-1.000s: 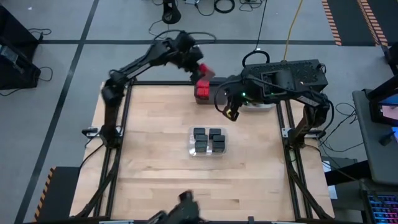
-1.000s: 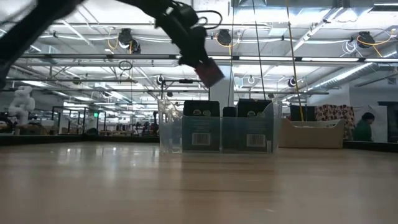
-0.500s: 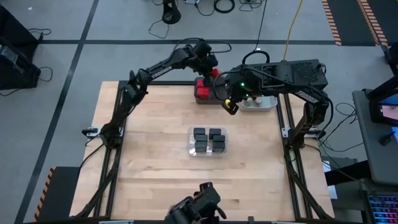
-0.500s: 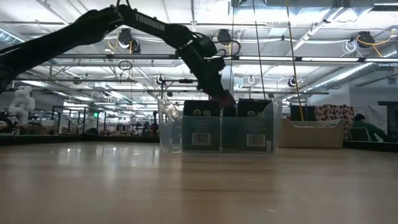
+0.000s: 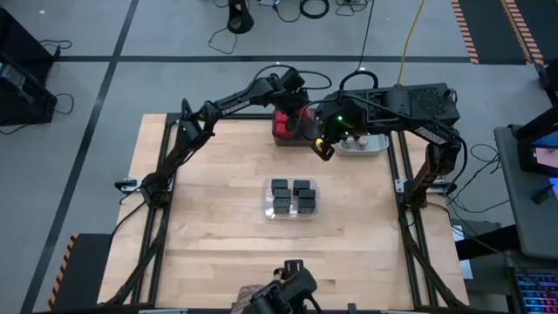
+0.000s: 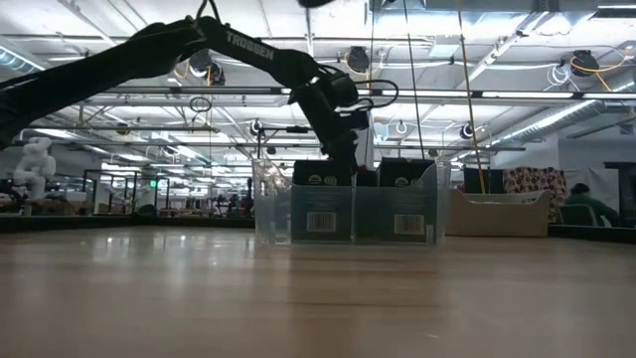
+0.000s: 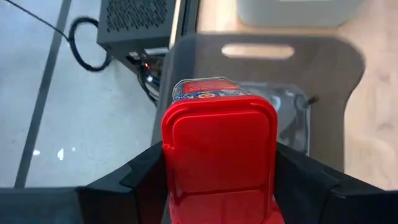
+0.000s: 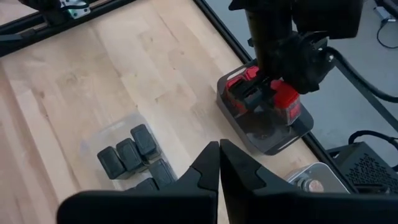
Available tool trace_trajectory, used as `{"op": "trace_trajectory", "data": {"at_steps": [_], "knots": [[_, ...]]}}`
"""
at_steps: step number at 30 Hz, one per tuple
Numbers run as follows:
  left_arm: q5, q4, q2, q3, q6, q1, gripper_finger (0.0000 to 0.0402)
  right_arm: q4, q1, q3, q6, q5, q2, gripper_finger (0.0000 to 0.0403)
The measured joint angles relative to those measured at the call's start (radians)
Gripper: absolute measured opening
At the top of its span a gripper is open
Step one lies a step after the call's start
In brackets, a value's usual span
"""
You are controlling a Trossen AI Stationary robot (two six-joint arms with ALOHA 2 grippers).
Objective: Sort spices by type
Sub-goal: Put the red seasoning bottle into the black bin
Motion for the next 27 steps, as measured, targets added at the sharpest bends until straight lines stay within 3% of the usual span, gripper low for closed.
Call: {"op": "trace_trajectory", "data": {"at_steps": [27], "knots": [[-0.006,-0.026,0.011,0.000,0.001,0.000,0.0240,-0.011,0.001,0.000,0.011,-0.025,0.000,0.0000]]}}
